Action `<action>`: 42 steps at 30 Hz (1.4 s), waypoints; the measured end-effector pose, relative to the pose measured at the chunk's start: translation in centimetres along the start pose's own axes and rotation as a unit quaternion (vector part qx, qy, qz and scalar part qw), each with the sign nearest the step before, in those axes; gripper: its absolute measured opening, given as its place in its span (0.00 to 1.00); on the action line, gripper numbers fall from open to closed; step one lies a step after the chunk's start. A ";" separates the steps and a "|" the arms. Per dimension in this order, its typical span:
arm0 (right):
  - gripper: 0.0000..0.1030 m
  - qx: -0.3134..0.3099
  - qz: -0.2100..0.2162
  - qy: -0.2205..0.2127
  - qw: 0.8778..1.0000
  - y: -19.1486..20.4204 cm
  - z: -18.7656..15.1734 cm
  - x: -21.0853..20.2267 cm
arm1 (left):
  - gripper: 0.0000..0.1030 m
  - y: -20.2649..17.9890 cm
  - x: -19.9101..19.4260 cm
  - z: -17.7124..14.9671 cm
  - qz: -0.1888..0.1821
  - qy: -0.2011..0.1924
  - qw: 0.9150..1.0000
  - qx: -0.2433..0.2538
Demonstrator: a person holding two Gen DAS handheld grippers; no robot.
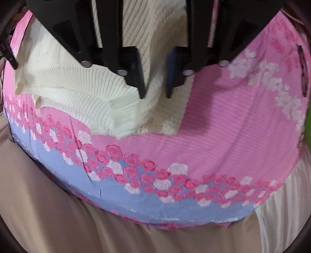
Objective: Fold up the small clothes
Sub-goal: 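Release the hem and smooth the folded sweater with both tools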
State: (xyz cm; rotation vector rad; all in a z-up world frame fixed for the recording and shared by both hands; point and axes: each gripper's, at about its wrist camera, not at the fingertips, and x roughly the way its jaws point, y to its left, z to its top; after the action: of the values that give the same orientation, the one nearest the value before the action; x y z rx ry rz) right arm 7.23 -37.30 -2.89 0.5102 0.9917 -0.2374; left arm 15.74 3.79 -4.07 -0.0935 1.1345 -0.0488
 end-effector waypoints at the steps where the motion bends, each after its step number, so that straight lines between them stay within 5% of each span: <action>1: 0.26 -0.011 -0.015 -0.019 1.000 0.5 -0.2 -1.6 | 0.36 0.1 -1.2 -0.3 0.007 -0.012 1.000 0.000; 3: 0.26 -0.033 -0.014 -0.059 0.998 1.7 -1.1 -5.1 | 0.39 -0.3 -4.5 -1.6 0.000 -0.047 0.999 0.004; 6: 0.26 -0.056 0.022 -0.061 0.996 3.9 -2.7 -7.1 | 0.40 -2.2 -6.3 -4.3 -0.023 -0.050 0.998 0.020; 11: 0.16 -0.134 -0.007 0.076 0.988 6.2 -7.2 0.6 | 0.39 -5.3 -0.5 -8.8 -0.014 0.051 0.997 0.059; 13: 0.15 -0.133 -0.009 0.066 0.989 6.2 -7.7 0.6 | 0.39 -5.4 -0.9 -9.7 -0.003 0.032 0.997 0.072; 17: 0.13 -0.148 0.028 0.032 0.988 8.7 -7.3 -3.3 | 0.40 -5.6 -1.4 -9.9 -0.005 0.038 0.997 0.072; 21: 0.13 -0.202 0.000 0.103 0.974 10.4 -11.0 1.2 | 0.40 -6.2 -1.1 -10.1 0.010 0.040 0.996 0.084; 27: 0.16 -0.209 0.054 0.061 0.974 13.9 -10.4 -3.1 | 0.40 -5.9 -1.4 -10.2 0.012 0.042 0.995 0.085; 30: 0.16 -0.242 0.029 0.123 0.962 14.9 -12.4 1.2 | 0.41 -6.2 -1.4 -10.2 0.020 0.041 0.995 0.093; 31: 0.16 -0.241 0.037 0.108 0.964 14.6 -12.6 1.5 | 0.41 -6.2 -1.4 -10.2 0.020 0.041 0.994 0.095; 33: 0.16 -0.237 0.035 0.114 0.964 14.8 -12.1 1.0 | 0.41 -5.7 -2.1 -9.8 0.007 0.045 0.995 0.083; 36: 0.19 -0.187 0.055 0.061 0.979 13.3 -9.6 -2.8 | 0.44 -4.0 -4.2 -8.5 -0.014 0.015 0.999 0.047; 38: 0.48 -0.168 0.027 0.027 0.985 11.5 -7.4 -3.9 | 0.51 -2.7 -4.5 -6.9 -0.008 0.001 0.999 0.031; 42: 0.51 -0.128 -0.038 -0.002 0.991 6.8 -2.2 -2.8 | 0.52 -0.9 -2.3 -3.2 0.026 -0.003 0.999 0.023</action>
State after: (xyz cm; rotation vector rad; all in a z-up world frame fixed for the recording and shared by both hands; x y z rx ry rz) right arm 6.88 -30.45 0.56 0.2387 1.0219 -0.1752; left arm 11.89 2.96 -3.20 -0.0232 1.1293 -0.0274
